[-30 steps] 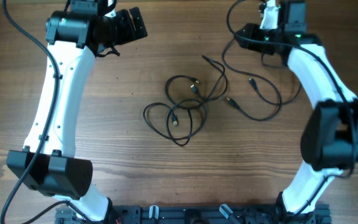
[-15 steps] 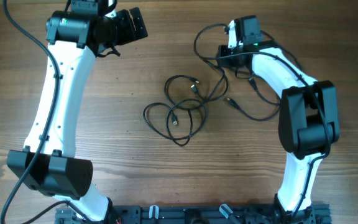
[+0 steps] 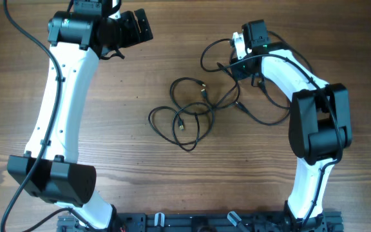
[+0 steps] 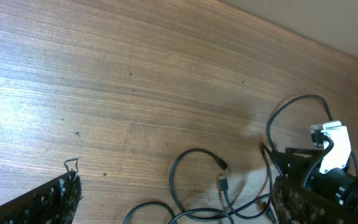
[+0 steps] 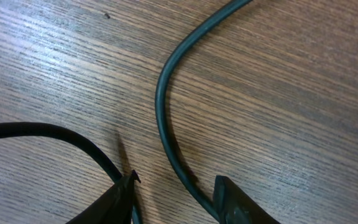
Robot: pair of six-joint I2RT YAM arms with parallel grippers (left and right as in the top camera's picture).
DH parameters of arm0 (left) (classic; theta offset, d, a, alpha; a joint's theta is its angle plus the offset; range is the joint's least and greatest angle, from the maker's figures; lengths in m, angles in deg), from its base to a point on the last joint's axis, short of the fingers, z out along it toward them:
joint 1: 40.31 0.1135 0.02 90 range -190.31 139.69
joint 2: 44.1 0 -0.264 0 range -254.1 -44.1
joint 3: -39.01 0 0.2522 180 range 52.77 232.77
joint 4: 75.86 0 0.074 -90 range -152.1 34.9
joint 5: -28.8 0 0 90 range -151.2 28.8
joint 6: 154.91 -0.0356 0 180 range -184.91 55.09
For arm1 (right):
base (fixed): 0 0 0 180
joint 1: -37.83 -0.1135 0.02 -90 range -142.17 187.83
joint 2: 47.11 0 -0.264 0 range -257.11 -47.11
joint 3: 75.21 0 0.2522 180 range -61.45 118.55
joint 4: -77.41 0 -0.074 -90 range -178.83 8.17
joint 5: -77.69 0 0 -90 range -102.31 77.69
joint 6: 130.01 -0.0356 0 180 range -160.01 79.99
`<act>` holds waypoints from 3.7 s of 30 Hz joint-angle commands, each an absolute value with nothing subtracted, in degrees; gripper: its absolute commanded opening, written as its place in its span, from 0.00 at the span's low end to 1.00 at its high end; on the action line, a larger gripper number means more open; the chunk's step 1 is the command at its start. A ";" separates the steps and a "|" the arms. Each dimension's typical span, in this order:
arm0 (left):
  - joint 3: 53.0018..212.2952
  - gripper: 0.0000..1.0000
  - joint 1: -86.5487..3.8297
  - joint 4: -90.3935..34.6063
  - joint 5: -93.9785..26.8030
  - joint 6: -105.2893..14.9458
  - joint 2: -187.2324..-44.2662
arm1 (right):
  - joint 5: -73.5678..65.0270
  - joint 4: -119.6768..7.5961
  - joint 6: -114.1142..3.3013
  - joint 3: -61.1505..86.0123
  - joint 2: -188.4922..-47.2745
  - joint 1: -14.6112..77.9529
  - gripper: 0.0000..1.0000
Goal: Untangle cables
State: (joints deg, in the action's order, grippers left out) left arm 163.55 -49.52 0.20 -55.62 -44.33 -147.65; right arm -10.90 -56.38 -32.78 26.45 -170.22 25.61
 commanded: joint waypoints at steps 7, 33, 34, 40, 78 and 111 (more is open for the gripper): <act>164.10 1.00 -49.41 1.27 -56.38 -45.23 -146.62 | -11.91 -57.08 -27.98 23.85 -171.55 26.57 0.43; 164.10 1.00 -49.46 1.80 -56.38 -45.23 -146.64 | -6.29 -53.08 -43.69 33.80 -160.21 32.53 0.04; 164.10 1.00 -49.46 1.82 -56.38 -45.23 -146.64 | -6.29 -52.73 -44.83 35.11 -157.85 33.89 0.04; 164.10 1.00 -49.44 1.65 -56.41 -45.23 -146.64 | -6.20 -54.76 -48.00 37.40 -141.54 45.39 0.04; 164.10 1.00 -49.46 0.29 -56.36 -45.20 -146.64 | -18.23 -67.48 -50.71 37.29 -167.47 64.38 1.00; 164.10 1.00 -49.46 -0.15 -56.19 -45.20 -146.64 | 2.30 -48.51 -57.46 16.40 -149.04 32.82 0.71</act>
